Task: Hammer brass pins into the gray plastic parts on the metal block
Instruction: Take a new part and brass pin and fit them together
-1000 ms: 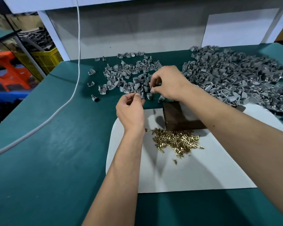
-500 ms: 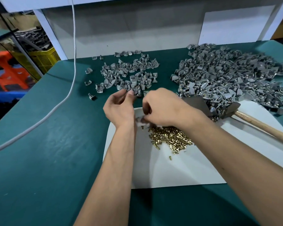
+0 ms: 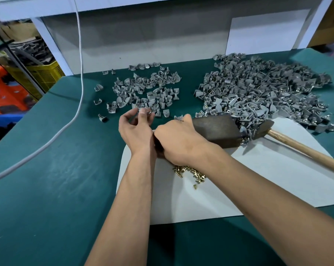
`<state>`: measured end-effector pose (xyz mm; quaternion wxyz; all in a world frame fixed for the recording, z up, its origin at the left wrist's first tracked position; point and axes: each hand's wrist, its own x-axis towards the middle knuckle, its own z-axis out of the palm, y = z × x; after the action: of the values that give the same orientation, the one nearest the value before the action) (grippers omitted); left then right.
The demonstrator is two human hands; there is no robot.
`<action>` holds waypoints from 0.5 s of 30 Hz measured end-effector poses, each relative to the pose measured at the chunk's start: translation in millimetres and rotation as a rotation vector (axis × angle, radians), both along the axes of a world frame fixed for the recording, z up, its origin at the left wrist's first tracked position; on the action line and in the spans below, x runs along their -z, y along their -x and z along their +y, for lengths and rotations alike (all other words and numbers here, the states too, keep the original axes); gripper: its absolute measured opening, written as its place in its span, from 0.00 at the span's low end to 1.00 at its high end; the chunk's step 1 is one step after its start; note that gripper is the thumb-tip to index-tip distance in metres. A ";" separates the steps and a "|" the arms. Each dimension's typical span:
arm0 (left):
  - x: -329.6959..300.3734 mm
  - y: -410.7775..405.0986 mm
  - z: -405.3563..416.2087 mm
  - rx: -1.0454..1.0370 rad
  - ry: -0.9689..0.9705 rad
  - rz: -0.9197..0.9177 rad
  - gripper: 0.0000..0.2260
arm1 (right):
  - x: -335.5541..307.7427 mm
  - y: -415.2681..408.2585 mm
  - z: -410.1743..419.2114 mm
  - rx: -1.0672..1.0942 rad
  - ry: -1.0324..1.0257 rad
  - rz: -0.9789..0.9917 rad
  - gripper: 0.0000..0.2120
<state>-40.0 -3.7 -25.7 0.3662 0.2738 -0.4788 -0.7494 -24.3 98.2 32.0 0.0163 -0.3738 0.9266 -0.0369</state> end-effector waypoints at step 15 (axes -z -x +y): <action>-12.6 -9.0 33.7 0.442 0.346 0.122 0.13 | 9.1 20.4 118.6 0.318 0.763 -0.062 0.10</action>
<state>-31.0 30.0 -13.1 0.2636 0.0507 -0.6248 -0.7332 -44.7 216.7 22.9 -0.1014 -0.2041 0.8918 -0.3909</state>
